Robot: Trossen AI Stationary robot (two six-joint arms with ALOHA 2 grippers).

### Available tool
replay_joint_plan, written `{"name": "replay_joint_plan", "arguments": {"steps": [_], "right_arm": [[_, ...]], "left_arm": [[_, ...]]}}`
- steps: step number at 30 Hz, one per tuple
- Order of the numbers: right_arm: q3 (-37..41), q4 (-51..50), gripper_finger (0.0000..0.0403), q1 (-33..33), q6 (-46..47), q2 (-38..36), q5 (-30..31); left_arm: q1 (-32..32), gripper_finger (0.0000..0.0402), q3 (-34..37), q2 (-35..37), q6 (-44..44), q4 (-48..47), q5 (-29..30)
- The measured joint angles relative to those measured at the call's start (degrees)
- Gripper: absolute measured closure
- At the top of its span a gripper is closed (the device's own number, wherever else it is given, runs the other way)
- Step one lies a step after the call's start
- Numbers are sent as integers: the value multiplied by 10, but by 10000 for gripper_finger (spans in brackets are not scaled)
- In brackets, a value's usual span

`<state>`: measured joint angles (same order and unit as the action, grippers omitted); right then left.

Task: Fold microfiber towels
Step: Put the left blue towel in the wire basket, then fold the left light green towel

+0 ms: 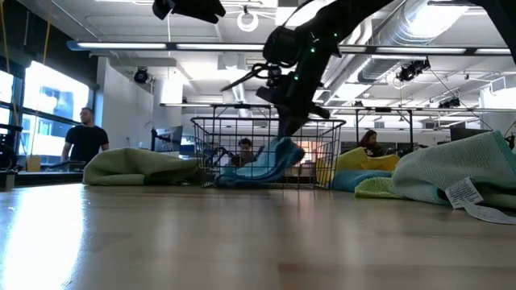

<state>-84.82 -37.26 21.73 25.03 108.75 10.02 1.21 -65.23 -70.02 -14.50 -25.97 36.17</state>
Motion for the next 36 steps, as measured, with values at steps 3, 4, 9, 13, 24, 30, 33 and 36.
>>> {"name": "replay_joint_plan", "arguments": {"steps": [3,4,9,13,24,30,33,36], "right_arm": [[-2,-21,402,1,0,0,6],[0,-25,402,1,0,0,5],[12,-23,402,0,4,0,6],[12,-20,384,0,-1,0,12],[-78,-133,237,8,-25,0,13],[-191,-239,213,7,-71,0,54],[-252,-312,215,6,-79,0,101],[-301,-360,220,6,-80,0,156]], "left_arm": [[0,268,0,0,6,0,0],[0,268,0,0,7,0,0],[0,268,0,0,12,0,0],[0,268,0,0,12,0,0],[0,268,0,0,12,0,-11],[23,268,0,0,12,-6,-11],[38,268,0,0,10,-22,-12],[61,268,0,0,-5,-50,-19]]}}
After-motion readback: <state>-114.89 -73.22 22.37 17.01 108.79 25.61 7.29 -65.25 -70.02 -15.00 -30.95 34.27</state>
